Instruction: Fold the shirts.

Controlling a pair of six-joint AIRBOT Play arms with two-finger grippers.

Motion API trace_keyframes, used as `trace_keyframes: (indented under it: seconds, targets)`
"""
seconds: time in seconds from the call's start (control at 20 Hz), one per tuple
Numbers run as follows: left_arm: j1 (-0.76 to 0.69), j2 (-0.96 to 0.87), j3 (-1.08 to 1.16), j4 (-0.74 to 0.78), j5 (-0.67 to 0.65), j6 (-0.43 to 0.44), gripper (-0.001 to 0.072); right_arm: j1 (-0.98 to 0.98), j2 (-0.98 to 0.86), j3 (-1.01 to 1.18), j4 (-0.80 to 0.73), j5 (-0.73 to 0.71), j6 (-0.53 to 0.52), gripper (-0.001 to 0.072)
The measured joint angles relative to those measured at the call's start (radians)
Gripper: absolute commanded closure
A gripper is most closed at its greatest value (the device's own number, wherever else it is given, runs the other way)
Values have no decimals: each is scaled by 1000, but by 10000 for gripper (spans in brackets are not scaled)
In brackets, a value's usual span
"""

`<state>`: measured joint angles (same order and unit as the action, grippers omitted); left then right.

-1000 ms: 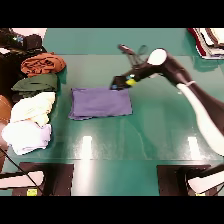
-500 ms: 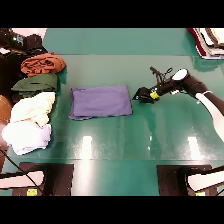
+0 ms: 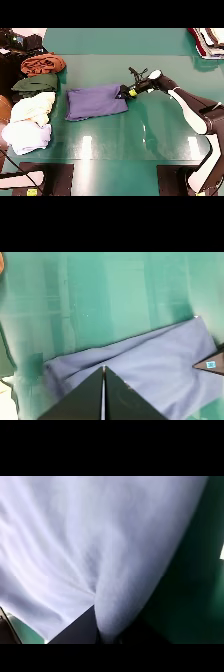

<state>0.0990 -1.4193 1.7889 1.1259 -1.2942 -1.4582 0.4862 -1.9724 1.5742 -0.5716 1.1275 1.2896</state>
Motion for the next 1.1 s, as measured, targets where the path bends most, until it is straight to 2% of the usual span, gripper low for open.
trace_keyframes:
  seconds: [0.2,0.45,0.8,1.1]
  targets:
    - [-19,0,0,-2,0,0,684,-15,29,26,4,-2,-14,697]
    - [-106,0,0,-2,1,16,684,-192,247,-146,-71,-83,-8,697]
    - [-206,0,0,-2,4,24,684,-718,651,-478,-224,-166,29,697]
    - [-225,0,0,-3,16,23,684,-1203,886,-664,-283,-216,37,698]
